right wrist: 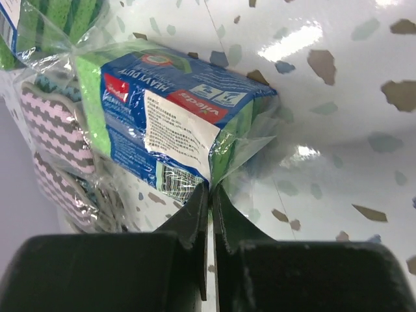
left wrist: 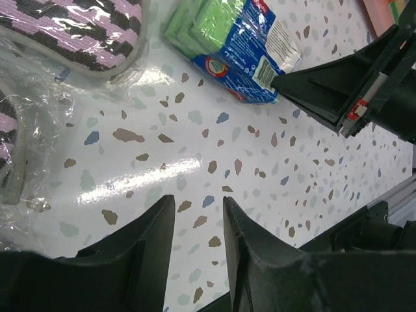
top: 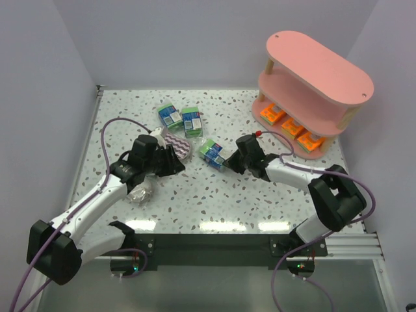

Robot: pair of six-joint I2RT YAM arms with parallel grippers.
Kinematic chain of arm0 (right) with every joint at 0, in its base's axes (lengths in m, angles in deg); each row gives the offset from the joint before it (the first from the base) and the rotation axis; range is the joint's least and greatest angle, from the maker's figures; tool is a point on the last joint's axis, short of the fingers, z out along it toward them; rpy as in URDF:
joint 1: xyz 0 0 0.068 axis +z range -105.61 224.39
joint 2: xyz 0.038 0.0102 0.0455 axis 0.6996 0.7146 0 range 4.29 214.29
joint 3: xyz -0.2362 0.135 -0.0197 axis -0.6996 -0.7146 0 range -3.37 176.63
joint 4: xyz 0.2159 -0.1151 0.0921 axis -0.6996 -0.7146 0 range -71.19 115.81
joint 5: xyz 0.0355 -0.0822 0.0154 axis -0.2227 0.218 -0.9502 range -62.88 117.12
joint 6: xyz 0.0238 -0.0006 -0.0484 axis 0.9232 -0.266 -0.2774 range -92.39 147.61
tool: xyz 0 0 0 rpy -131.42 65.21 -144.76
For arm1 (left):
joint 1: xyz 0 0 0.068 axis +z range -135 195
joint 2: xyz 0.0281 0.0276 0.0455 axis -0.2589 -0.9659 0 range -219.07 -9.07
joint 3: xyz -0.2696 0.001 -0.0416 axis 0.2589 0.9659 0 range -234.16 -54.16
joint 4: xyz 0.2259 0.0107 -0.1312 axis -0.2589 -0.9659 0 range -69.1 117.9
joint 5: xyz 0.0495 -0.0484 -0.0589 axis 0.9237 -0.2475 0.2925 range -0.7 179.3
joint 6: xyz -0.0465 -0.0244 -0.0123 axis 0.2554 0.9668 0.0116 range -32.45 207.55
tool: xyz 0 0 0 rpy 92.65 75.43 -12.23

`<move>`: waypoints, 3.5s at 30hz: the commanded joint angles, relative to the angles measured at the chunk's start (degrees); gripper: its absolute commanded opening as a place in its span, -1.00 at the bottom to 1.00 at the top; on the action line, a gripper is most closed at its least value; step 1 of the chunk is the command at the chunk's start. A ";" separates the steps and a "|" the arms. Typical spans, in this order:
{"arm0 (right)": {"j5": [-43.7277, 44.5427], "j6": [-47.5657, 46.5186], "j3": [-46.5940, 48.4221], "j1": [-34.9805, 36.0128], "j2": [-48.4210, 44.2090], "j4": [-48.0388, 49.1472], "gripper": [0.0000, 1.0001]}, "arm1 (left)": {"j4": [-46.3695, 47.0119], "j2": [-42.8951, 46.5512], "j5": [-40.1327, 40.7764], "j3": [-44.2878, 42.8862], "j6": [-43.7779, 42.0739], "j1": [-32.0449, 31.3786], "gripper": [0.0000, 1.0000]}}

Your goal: Place and organize the cleaning sponges onto the shelf

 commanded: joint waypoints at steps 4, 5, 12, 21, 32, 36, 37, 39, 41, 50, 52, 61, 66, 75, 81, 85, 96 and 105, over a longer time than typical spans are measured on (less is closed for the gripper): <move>0.54 3.85 -6.30 -0.22 -15.72 1.82 -1.00 | -0.59 0.43 -0.94 -1.62 -2.09 0.51 -0.21; 0.89 4.99 -7.00 -0.31 -17.77 1.82 -1.00 | -0.76 0.26 -0.94 -1.88 -2.09 0.51 -0.21; 10.81 8.59 -2.10 -1.10 -30.61 -9.74 -1.00 | -0.24 -0.44 -1.91 -3.82 -2.27 0.68 -0.28; 31.20 9.92 0.29 -4.87 -39.32 -5.92 -1.00 | 0.20 -1.23 -3.58 -4.79 -2.09 0.77 -0.36; 46.67 18.09 3.88 -11.72 -36.34 -4.15 -1.00 | -1.12 -0.80 -4.90 -5.40 -2.09 0.77 -0.43; 47.82 23.18 7.14 -15.24 -34.14 -10.73 -1.00 | -2.26 -0.53 -4.81 -6.37 -2.27 0.77 -0.44; 47.74 25.97 7.67 -15.94 -33.88 -11.61 -1.00 | -2.52 -0.44 -4.90 -6.46 -2.27 0.77 -0.44; 47.65 27.58 8.37 -18.14 -32.65 -13.20 -1.00 | -2.87 -0.18 -4.90 -6.81 -2.18 0.68 -0.44; 47.04 30.11 9.95 -20.42 -31.68 -15.04 -1.00 | -2.96 0.43 -4.90 -7.07 -2.01 0.77 -0.44; 48.00 39.98 9.87 -25.18 -28.34 -17.44 -1.00 | -3.84 3.16 -4.37 -5.58 -1.13 0.77 -0.43; 48.61 40.24 10.22 -25.53 -27.29 -17.51 -1.00 | -4.02 3.51 -4.20 -5.58 -1.13 0.77 -0.43; 51.69 40.33 11.27 -26.76 -24.12 -17.69 -1.00 | -5.07 3.42 -3.49 -5.93 -1.57 0.77 -0.42; 52.22 39.55 11.80 -27.20 -22.71 -16.29 -1.00 | -4.90 2.81 -3.41 -5.93 -1.66 0.77 -0.42; 48.10 29.19 8.47 -27.29 -23.94 -3.37 0.09 | -4.63 2.54 -1.91 -5.75 -0.60 0.77 -0.08; 37.56 20.83 4.86 -27.20 -31.40 0.16 0.46 | -4.63 1.06 2.13 -7.60 -0.16 0.86 0.31; 28.34 15.31 3.55 -27.20 -36.59 -5.11 0.52 | -5.16 -3.33 5.29 -12.06 -0.86 1.82 0.42; -10.87 -7.02 0.82 -26.24 -35.72 -14.78 0.50 | 0.99 -26.97 0.38 -30.17 -7.89 9.21 -0.07; -12.73 -16.00 -4.80 -23.07 -38.88 -18.12 0.65 | 6.17 -47.01 2.48 -42.57 -8.16 9.38 -0.01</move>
